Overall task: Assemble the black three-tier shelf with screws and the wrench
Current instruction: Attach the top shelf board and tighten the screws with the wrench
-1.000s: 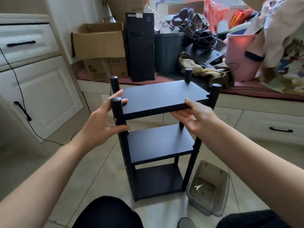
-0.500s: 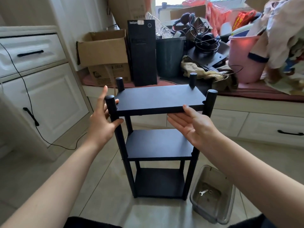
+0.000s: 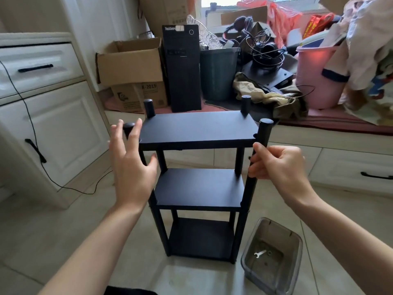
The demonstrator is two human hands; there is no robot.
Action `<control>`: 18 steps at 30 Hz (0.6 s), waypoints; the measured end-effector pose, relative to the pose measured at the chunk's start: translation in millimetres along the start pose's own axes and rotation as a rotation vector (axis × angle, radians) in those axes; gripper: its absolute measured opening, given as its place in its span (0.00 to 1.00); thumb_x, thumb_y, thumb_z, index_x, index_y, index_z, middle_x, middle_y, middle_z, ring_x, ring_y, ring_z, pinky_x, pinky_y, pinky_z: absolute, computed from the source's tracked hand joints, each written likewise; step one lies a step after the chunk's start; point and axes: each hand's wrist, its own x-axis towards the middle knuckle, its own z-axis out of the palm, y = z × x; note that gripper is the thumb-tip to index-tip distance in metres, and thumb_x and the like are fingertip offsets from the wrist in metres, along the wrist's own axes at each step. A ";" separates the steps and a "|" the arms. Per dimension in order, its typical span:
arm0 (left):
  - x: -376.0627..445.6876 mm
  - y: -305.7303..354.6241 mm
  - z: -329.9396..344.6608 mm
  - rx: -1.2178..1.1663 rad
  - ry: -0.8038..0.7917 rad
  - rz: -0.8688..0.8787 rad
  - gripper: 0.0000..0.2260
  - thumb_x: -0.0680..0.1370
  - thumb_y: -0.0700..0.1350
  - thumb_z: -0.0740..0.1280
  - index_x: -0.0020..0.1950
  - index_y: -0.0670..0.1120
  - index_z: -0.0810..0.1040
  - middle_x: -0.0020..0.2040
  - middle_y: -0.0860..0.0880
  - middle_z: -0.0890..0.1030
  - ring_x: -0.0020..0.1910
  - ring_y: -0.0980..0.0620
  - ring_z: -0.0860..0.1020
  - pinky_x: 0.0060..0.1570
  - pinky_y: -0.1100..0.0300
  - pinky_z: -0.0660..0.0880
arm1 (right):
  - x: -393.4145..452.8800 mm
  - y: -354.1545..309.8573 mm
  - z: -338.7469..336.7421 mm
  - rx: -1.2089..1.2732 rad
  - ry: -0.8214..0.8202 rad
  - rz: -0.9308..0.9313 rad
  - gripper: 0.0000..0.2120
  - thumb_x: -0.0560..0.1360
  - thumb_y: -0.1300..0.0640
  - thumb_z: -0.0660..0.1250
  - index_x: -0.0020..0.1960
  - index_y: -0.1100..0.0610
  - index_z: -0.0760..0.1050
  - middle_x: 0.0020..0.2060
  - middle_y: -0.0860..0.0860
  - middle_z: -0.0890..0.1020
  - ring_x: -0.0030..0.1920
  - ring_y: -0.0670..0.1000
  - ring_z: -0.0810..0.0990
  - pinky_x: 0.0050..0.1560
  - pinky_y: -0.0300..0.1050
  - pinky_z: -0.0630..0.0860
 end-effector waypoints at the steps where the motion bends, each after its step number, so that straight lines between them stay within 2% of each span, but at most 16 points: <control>1: -2.5 3.8 1.6 0.097 -0.001 0.008 0.35 0.74 0.35 0.74 0.79 0.48 0.66 0.81 0.40 0.56 0.81 0.42 0.50 0.79 0.46 0.44 | 3.1 3.6 -5.4 -0.086 0.035 -0.045 0.18 0.78 0.50 0.68 0.34 0.60 0.80 0.25 0.52 0.82 0.28 0.53 0.83 0.38 0.51 0.83; 2: -4.7 7.4 3.9 0.156 -0.006 0.016 0.34 0.74 0.36 0.74 0.78 0.47 0.67 0.82 0.39 0.53 0.81 0.40 0.46 0.78 0.45 0.39 | 5.8 6.9 -10.6 -0.160 0.060 -0.068 0.18 0.78 0.49 0.68 0.34 0.59 0.79 0.25 0.52 0.82 0.28 0.51 0.83 0.40 0.53 0.82; 4: -8.6 12.8 8.2 0.204 -0.018 0.029 0.33 0.74 0.37 0.74 0.78 0.46 0.68 0.82 0.36 0.48 0.81 0.37 0.42 0.76 0.44 0.37 | 9.9 14.6 -18.3 -0.214 0.049 -0.043 0.16 0.77 0.46 0.69 0.40 0.58 0.78 0.31 0.53 0.83 0.31 0.50 0.84 0.40 0.55 0.82; 8: -9.0 22.4 15.8 0.225 -0.054 0.005 0.32 0.75 0.38 0.74 0.78 0.45 0.67 0.80 0.32 0.42 0.80 0.34 0.39 0.77 0.46 0.38 | 16.3 28.9 -21.9 -0.241 -0.149 0.019 0.14 0.78 0.48 0.68 0.58 0.55 0.77 0.50 0.50 0.83 0.51 0.50 0.82 0.55 0.56 0.80; 11: -10.6 27.5 20.4 0.257 -0.053 0.020 0.33 0.75 0.38 0.73 0.79 0.44 0.66 0.79 0.29 0.41 0.79 0.31 0.39 0.77 0.45 0.38 | 19.2 32.3 -20.8 -0.186 -0.261 0.043 0.12 0.79 0.51 0.67 0.62 0.52 0.77 0.56 0.48 0.82 0.55 0.47 0.81 0.61 0.56 0.77; 15: -17.3 41.0 31.7 0.292 -0.075 0.212 0.31 0.75 0.35 0.73 0.77 0.42 0.69 0.81 0.36 0.49 0.80 0.35 0.44 0.78 0.42 0.41 | 19.3 34.2 -20.0 -0.133 -0.301 0.038 0.09 0.80 0.53 0.65 0.59 0.51 0.79 0.53 0.46 0.84 0.58 0.45 0.80 0.62 0.54 0.77; 18: -21.5 56.7 46.7 0.249 -0.131 0.360 0.28 0.74 0.37 0.74 0.74 0.40 0.72 0.78 0.39 0.65 0.80 0.36 0.54 0.78 0.39 0.48 | 18.9 35.9 -20.6 -0.111 -0.305 0.031 0.08 0.80 0.54 0.65 0.58 0.49 0.79 0.52 0.47 0.84 0.57 0.46 0.81 0.58 0.52 0.80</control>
